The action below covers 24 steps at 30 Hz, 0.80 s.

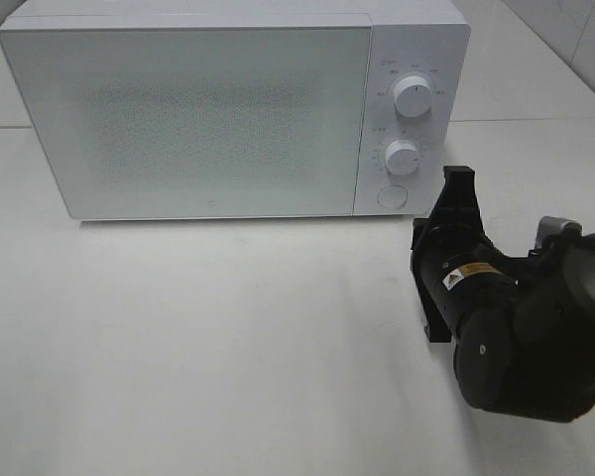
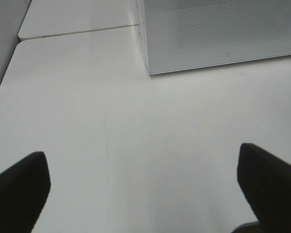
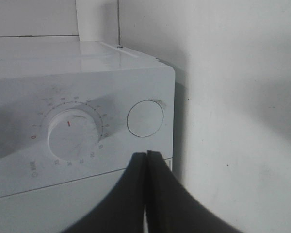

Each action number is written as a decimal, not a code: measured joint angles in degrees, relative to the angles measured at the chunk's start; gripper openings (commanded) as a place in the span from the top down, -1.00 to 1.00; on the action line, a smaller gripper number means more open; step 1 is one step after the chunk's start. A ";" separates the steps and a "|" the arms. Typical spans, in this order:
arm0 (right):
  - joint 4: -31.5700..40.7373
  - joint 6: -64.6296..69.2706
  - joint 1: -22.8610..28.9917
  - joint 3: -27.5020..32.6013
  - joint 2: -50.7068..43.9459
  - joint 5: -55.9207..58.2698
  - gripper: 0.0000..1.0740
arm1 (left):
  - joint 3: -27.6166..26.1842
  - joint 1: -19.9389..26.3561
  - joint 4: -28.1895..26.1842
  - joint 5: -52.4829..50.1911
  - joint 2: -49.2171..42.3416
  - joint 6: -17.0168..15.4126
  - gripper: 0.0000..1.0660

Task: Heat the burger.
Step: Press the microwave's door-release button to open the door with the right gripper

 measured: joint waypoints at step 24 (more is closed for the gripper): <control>-5.16 -1.55 -10.54 -18.79 10.37 11.23 1.00 | 0.00 0.00 0.00 0.00 0.00 0.00 -0.83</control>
